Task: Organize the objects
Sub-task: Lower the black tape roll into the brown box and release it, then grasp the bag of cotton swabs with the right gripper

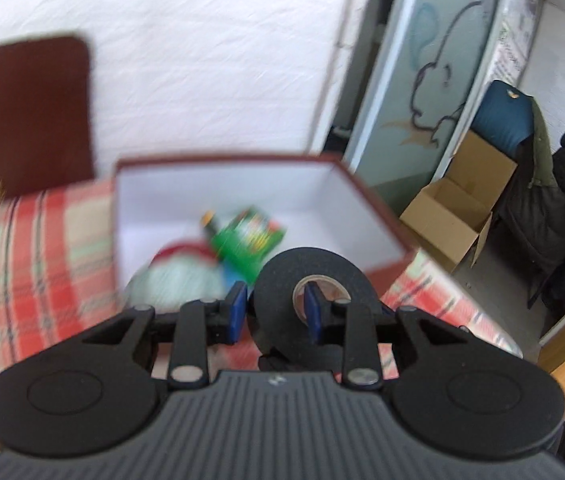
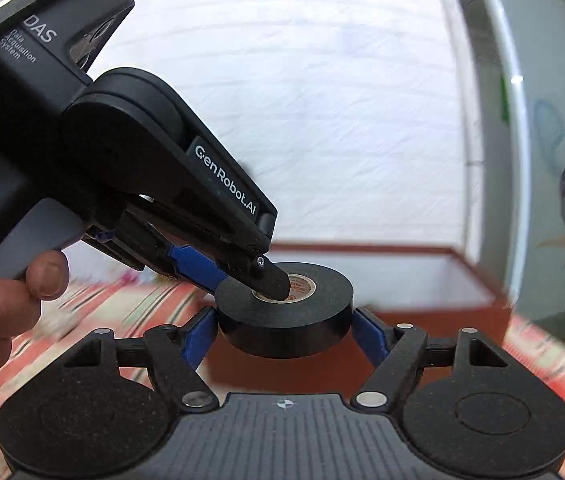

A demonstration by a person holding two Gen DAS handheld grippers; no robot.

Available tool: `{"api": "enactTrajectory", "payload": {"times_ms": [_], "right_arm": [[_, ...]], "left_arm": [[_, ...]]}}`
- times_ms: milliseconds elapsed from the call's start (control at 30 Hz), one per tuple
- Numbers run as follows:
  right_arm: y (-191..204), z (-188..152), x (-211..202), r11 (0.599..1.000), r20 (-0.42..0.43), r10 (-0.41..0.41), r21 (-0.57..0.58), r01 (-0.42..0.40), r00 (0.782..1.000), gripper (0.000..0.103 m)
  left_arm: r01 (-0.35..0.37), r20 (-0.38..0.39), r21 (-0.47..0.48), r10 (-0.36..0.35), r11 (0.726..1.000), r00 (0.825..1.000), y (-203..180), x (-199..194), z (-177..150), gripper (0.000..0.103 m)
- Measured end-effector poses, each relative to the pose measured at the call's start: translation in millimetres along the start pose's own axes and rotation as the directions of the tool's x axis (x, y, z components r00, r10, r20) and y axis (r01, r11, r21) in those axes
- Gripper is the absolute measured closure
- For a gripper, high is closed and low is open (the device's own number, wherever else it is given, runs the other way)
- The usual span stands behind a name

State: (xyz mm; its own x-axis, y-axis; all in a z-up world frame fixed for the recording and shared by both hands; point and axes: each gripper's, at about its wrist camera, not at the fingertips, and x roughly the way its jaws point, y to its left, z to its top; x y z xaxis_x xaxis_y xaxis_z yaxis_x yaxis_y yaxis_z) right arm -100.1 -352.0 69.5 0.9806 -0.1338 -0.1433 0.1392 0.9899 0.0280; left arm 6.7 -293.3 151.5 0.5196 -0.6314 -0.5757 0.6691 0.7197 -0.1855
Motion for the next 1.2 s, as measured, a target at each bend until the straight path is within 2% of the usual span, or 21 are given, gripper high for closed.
{"api": "enactTrajectory", "payload": {"times_ms": [133, 200, 233, 267, 300, 333, 367, 433, 467, 533, 633, 733, 833, 900, 1033, 1133, 1200], "right_arm": [[-35.3, 20.0, 22.7, 0.999, 0.037, -0.052, 0.001, 0.052, 0.998, 0.029], [-51.3, 25.9, 41.7, 0.997, 0.036, -0.075, 0.005, 0.075, 0.997, 0.026], [-58.0, 25.7, 55.2, 0.996, 0.026, -0.090, -0.001, 0.090, 0.996, 0.021], [-62.8, 22.7, 69.0, 0.993, 0.003, -0.112, -0.020, 0.112, 0.994, 0.015], [-65.4, 17.6, 81.5, 0.986, -0.034, -0.160, -0.050, 0.159, 0.986, 0.021], [-67.0, 12.9, 86.3, 0.979, -0.068, -0.197, -0.064, 0.193, 0.978, 0.026], [-69.6, 7.9, 81.1, 0.980, -0.071, -0.199, -0.047, 0.196, 0.977, 0.031], [-72.3, -3.3, 55.4, 0.988, -0.018, -0.157, 0.010, 0.157, 0.987, 0.031], [-68.6, -9.1, 41.7, 0.987, 0.013, -0.158, 0.011, 0.158, 0.987, 0.024], [-58.2, -21.4, 26.7, 0.988, 0.034, -0.153, 0.027, 0.152, 0.988, 0.023], [-48.9, -34.2, 21.9, 0.987, -0.044, -0.135, 0.080, 0.138, 0.990, 0.024], [-50.8, -33.0, 28.1, 0.988, -0.078, -0.114, 0.098, 0.121, 0.990, 0.023], [-54.3, -33.0, 33.9, 0.984, -0.142, -0.103, 0.131, 0.122, 0.985, 0.023], [-63.1, -33.8, 38.3, 0.981, -0.168, -0.110, 0.142, 0.134, 0.980, 0.023], [-56.4, -42.3, 34.5, 0.977, -0.234, -0.097, 0.160, 0.137, 0.967, 0.023], [-44.6, -46.5, 30.8, 0.978, -0.292, -0.063, 0.173, 0.117, 0.954, 0.023], [-29.9, -50.1, 26.3, 0.984, -0.312, -0.055, 0.143, 0.104, 0.948, 0.023]], "left_arm": [[0.008, 0.030, 0.035, -0.009, 0.999, 1.000, -20.9, 32.2, 32.8, 0.070], [0.007, 0.042, 0.029, -0.008, 1.000, 0.999, -24.1, 53.5, 41.5, 0.054], [-0.030, 0.048, 0.031, 0.028, 0.999, 0.998, -24.3, 64.6, 41.3, 0.044], [-0.080, 0.035, 0.026, 0.080, 0.996, 0.996, -23.7, 73.6, 38.8, 0.047], [-0.098, 0.004, 0.016, 0.098, 0.995, 0.995, -23.4, 78.4, 35.5, 0.047], [-0.058, -0.004, 0.007, 0.058, 0.998, 0.998, -19.7, 76.7, 28.4, 0.047], [-0.016, 0.008, 0.006, 0.016, 1.000, 1.000, -16.6, 71.0, 19.4, 0.046], [0.005, 0.053, 0.045, -0.008, 0.999, 0.999, -14.5, 55.4, -1.9, 0.045], [0.007, 0.066, 0.064, -0.011, 0.998, 0.998, -14.4, 49.5, -11.5, 0.045], [0.010, 0.048, 0.073, -0.013, 0.997, 0.999, -12.9, 44.1, -26.6, 0.045], [-0.033, 0.100, 0.126, 0.020, 0.992, 0.995, -13.2, 30.7, -39.2, 0.040], [0.000, 0.095, 0.098, -0.009, 0.995, 0.995, -5.7, 16.8, -42.6, 0.040], [-0.021, 0.101, 0.082, 0.013, 0.996, 0.995, 4.3, 4.0, -51.8, 0.040], [-0.034, 0.090, 0.059, 0.029, 0.998, 0.995, 12.6, -4.1, -60.0, 0.040], [-0.073, 0.047, 0.011, 0.073, 0.997, 0.996, 41.3, -14.0, -86.7, 0.040], [-0.130, -0.011, -0.037, 0.130, 0.991, 0.991, 69.5, -16.6, -111.2, 0.040], [-0.166, -0.040, -0.075, 0.163, 0.983, 0.986, 90.4, -20.3, -125.4, 0.040]]}}
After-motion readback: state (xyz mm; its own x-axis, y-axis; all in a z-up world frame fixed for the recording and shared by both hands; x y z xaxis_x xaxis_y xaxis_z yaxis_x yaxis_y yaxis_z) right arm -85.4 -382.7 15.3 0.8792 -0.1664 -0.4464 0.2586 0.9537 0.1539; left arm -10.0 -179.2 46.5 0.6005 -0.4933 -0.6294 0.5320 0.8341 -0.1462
